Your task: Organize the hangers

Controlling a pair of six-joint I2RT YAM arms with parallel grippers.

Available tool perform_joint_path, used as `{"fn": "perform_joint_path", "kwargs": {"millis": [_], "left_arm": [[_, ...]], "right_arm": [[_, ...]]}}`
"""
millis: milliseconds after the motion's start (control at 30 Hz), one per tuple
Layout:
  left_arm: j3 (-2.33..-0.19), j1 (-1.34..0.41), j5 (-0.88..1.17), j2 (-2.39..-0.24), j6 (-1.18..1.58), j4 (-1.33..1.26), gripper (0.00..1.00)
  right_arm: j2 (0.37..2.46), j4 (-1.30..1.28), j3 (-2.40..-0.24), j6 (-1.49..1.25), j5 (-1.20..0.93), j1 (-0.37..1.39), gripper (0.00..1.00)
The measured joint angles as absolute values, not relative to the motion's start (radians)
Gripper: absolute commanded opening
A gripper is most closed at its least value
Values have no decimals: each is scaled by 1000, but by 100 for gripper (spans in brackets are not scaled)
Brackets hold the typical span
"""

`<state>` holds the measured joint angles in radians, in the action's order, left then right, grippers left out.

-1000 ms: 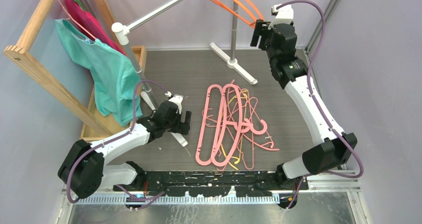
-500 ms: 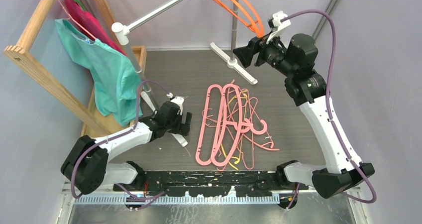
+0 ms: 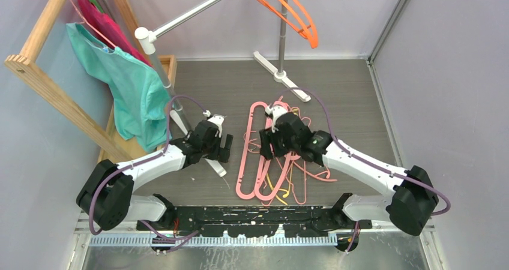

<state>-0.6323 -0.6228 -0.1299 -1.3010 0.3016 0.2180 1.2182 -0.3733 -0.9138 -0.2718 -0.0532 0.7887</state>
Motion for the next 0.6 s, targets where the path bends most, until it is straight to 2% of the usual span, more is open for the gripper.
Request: {"fn": "perform_joint_path", "kwargs": {"millis": [133, 333, 600], "left_arm": [[-633, -623, -126, -1301, 302, 218, 99], [-633, -623, -125, -1301, 302, 217, 98], [-633, -623, -126, -1301, 307, 217, 98]], "right_arm": [[1182, -420, -787, -395, 49, 809, 65], [957, -461, -677, -549, 165, 817, 65], [986, -449, -546, -642, 192, 819, 65]]}}
